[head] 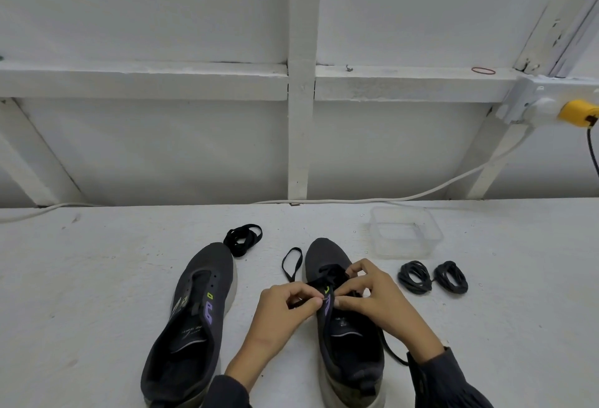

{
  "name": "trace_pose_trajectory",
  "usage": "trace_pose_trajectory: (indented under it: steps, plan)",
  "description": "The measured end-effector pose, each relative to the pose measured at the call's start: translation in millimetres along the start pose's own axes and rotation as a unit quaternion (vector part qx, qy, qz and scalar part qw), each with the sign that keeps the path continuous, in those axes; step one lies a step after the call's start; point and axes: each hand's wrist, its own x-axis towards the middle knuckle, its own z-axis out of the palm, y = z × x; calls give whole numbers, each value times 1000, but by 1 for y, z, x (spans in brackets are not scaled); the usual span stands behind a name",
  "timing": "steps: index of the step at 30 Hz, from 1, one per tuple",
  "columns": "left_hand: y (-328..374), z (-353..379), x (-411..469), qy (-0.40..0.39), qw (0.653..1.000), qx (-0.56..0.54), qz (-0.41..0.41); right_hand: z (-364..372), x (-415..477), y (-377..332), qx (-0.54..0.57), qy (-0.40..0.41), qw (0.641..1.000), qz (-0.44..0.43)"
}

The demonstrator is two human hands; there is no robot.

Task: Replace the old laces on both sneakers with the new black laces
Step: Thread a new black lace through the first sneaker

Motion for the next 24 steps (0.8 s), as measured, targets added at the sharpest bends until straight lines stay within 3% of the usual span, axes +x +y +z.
trace_pose_trajectory:
  steps: [6, 14, 20, 24]
  plan:
    - [8, 1, 1, 14, 993, 106, 44, 2, 2, 3, 9, 11, 1000, 11]
    - [34, -5, 20, -75, 942, 317, 75, 3, 3, -1, -10, 7, 1000, 6]
    - [37, -3, 30, -113, 935, 331, 60, 4, 3, -2, -27, 6, 1000, 6]
    - [31, -5, 29, -108, 958, 263, 46, 5, 2, -4, -24, 17, 999, 12]
